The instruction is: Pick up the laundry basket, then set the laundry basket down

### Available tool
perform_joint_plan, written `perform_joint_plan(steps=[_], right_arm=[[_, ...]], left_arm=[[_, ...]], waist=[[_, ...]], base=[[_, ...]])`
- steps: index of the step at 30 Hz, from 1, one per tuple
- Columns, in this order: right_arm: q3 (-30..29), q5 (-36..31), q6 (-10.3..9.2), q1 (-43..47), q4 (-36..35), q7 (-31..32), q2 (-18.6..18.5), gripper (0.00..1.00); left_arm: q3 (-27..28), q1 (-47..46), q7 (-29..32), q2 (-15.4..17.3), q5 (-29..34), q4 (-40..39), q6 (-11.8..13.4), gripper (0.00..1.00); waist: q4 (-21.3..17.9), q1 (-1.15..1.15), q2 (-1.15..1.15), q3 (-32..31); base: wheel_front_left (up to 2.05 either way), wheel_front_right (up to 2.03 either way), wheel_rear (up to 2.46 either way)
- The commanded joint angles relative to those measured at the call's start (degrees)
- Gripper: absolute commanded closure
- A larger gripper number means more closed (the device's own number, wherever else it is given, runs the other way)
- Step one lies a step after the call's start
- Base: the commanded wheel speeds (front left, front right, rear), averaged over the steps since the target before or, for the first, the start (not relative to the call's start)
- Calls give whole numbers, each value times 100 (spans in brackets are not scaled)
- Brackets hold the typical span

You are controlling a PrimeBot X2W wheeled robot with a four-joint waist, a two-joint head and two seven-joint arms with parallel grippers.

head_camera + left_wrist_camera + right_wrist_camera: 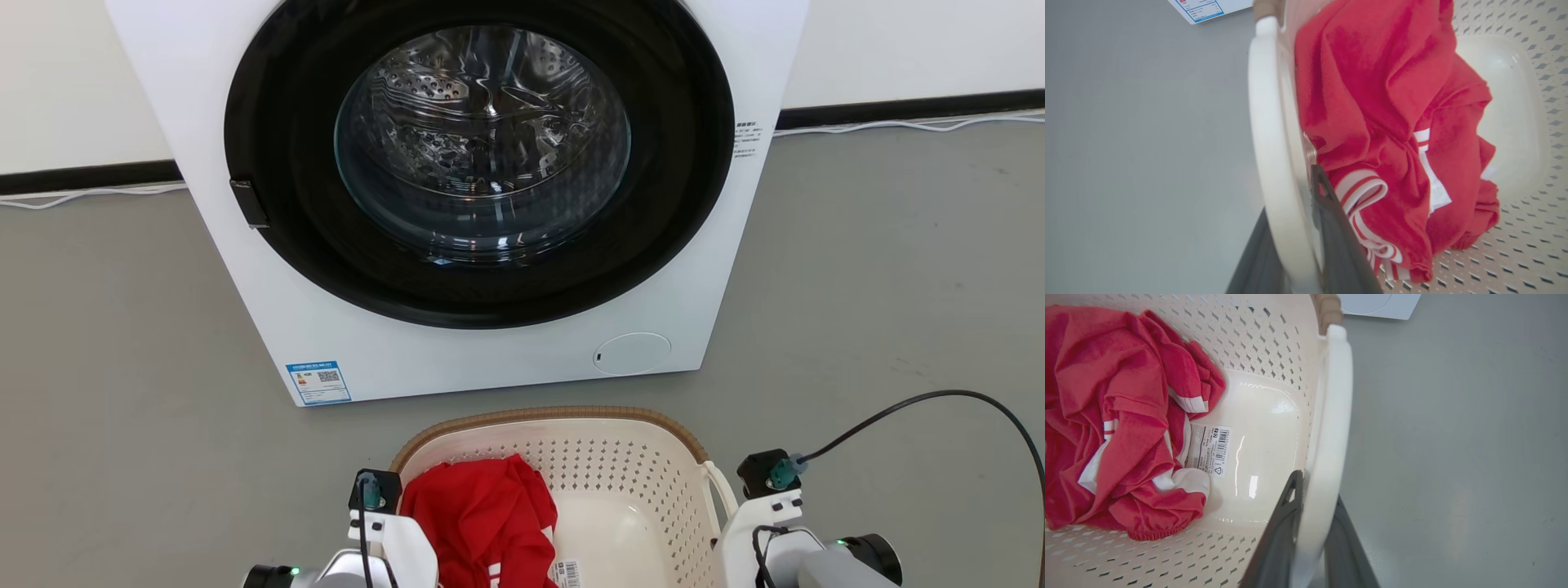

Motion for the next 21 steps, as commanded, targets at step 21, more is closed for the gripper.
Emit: perform_joint_plan(steps=[21], right_arm=[[13, -151, 43, -4, -151, -87, 105, 100]], left_arm=[[-316, -294, -140, 58, -390, -50, 107, 100]], waist=[[97, 0, 0, 48]], base=[[0, 0, 0]])
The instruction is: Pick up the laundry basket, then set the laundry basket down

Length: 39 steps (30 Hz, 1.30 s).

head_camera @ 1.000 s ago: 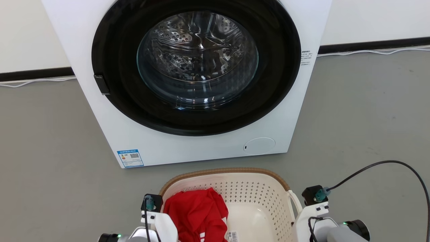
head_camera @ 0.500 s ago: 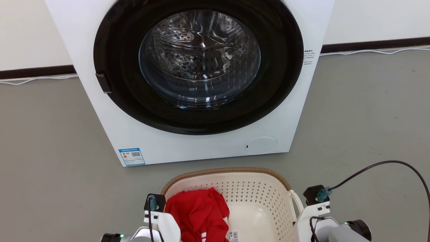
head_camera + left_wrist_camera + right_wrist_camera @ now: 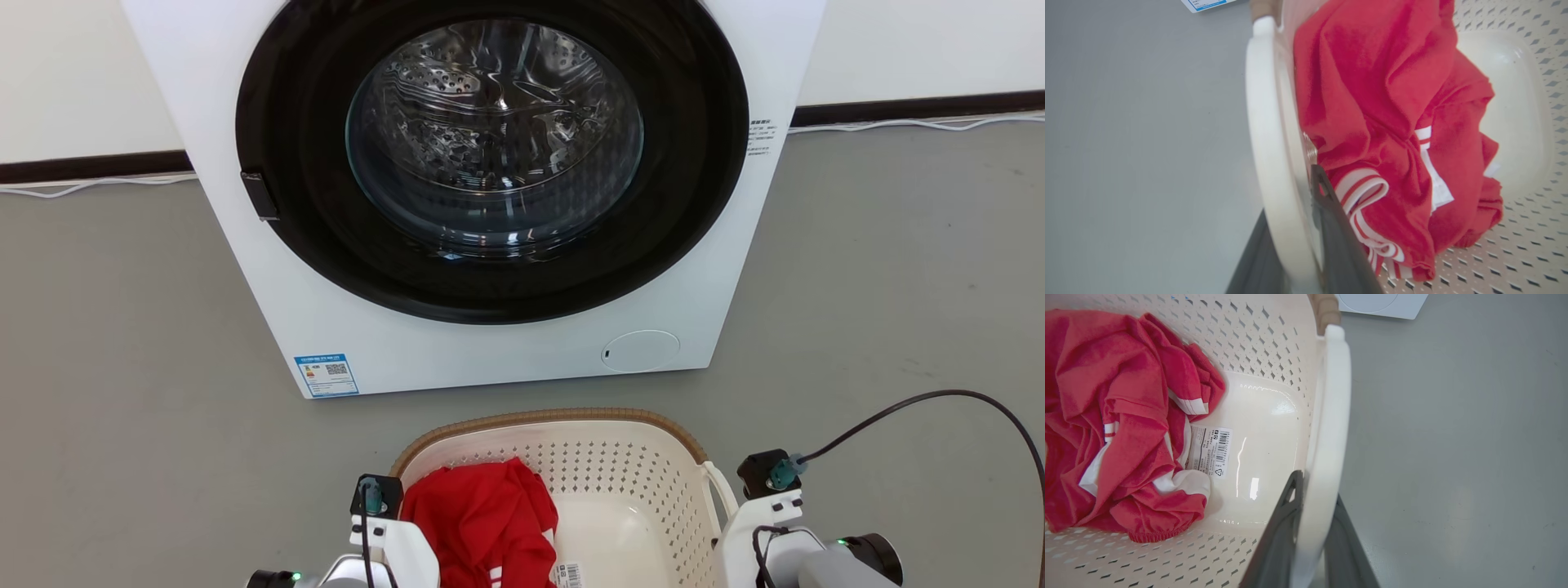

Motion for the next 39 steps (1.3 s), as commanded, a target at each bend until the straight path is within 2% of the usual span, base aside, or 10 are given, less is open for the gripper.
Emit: perform_joint_plan(steps=[1, 27, 39], right_arm=[[85, -63, 42, -8, -153, -78, 107, 100], [46, -62, 42, -43, -135, -193, 107, 100], [-177, -136, 42, -381, 44, -630, 107, 100]], left_arm=[[56, -291, -117, 52, -24, -79, 40, 100], [-360, -408, -188, 52, -391, -9, 112, 100], [-383, -857, -409, 52, -480, 116, 125, 100]], waist=[[5, 0, 0, 1], [5, 0, 0, 100], [91, 0, 0, 783]], base=[[0, 0, 0], [0, 0, 0], [0, 0, 0]])
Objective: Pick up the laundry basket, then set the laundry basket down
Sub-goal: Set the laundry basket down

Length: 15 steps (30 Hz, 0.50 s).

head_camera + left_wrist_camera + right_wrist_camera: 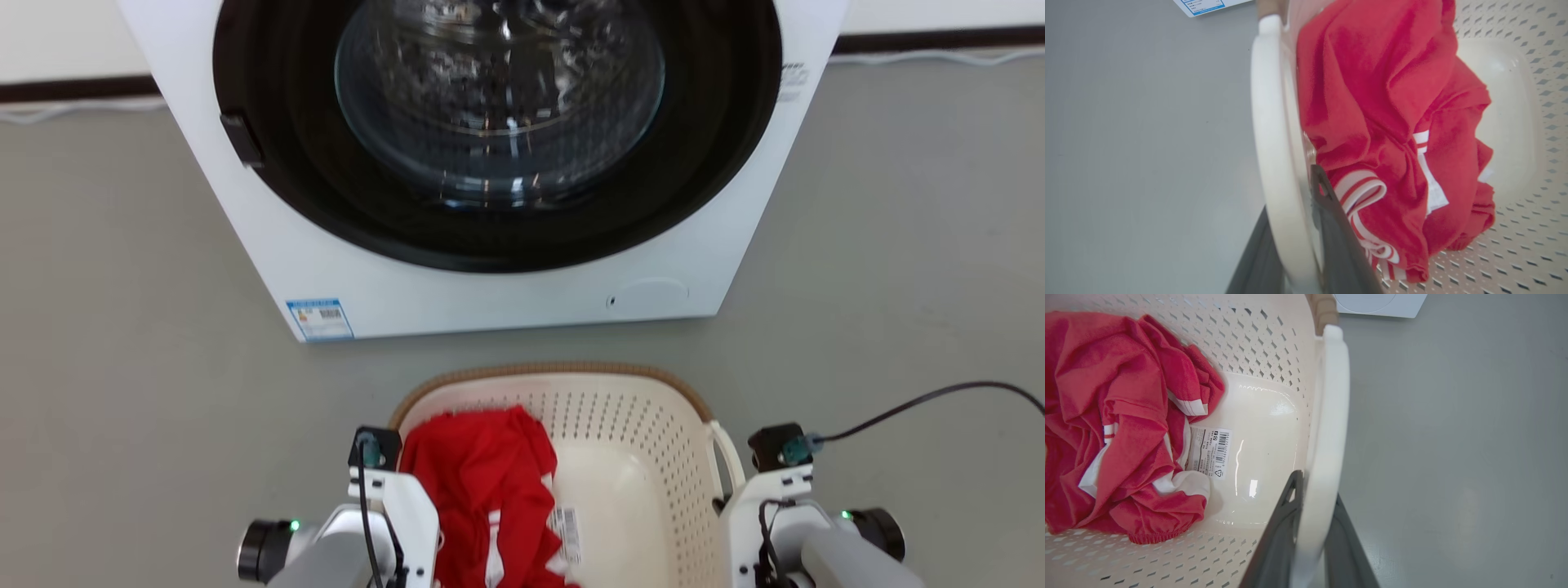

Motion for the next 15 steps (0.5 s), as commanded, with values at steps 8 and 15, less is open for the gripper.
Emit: perform_joint_plan(steps=[8, 15], right_arm=[[56, 29, 42, -451, -184, -417, 92, 100], [124, 155, 42, -788, -302, -767, 92, 100]], left_arm=[[115, -729, -341, 69, -91, -114, 70, 100], [92, -1271, -700, 69, -40, -118, 92, 100]], waist=[[119, 0, 0, 750], [203, 0, 0, 1540]], base=[[0, 0, 0], [0, 0, 0]])
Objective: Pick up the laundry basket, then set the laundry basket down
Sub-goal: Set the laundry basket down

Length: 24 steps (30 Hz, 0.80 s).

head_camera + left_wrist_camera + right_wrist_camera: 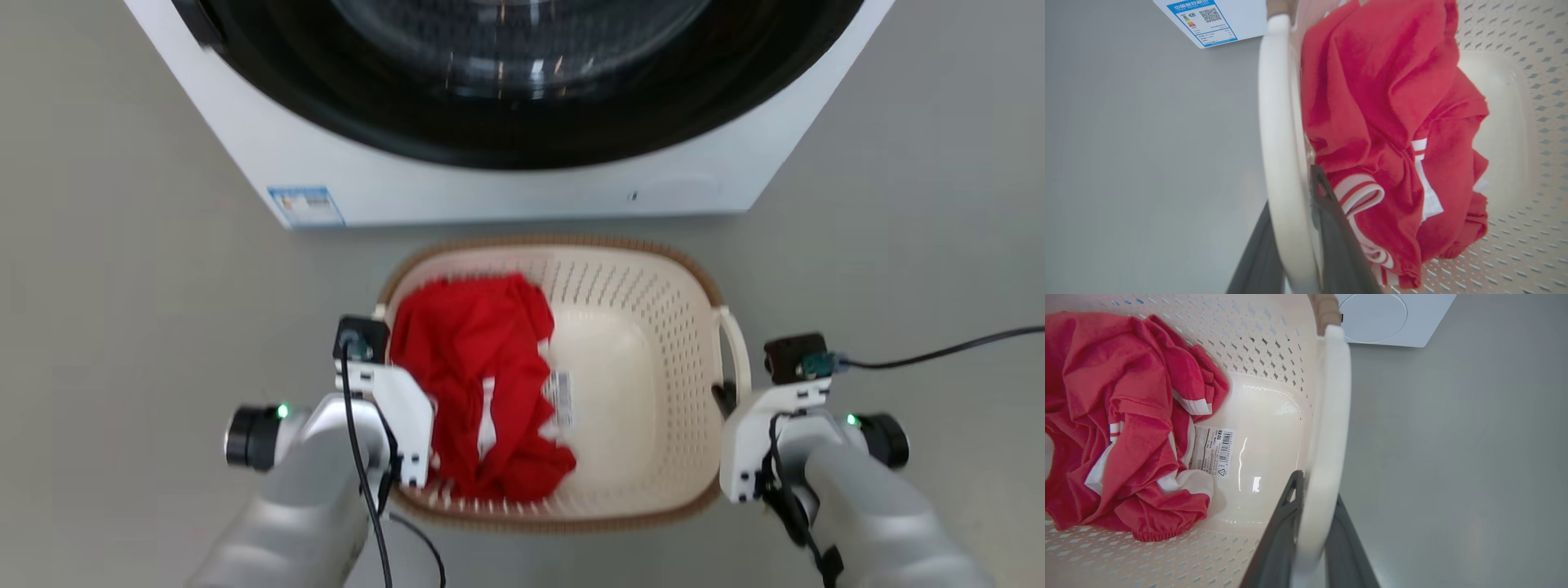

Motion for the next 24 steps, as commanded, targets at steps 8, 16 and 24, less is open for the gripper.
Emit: perform_joint_plan(steps=[8, 16, 24], right_arm=[[193, 75, 45, -551, -118, -398, 168, 100], [154, 34, 45, -1150, 148, -628, 168, 100], [165, -58, 45, -1497, 307, -838, 168, 100]], left_arm=[[62, -736, -339, 18, 55, -18, 79, 100], [5, -1169, -415, 18, 20, -40, 151, 100], [-50, -1585, -517, 18, -34, -62, 215, 100]], waist=[[109, 0, 0, 1173], [177, 0, 0, 1922], [250, 0, 0, 2413]], base=[[0, 0, 0], [0, 0, 0], [0, 0, 0]])
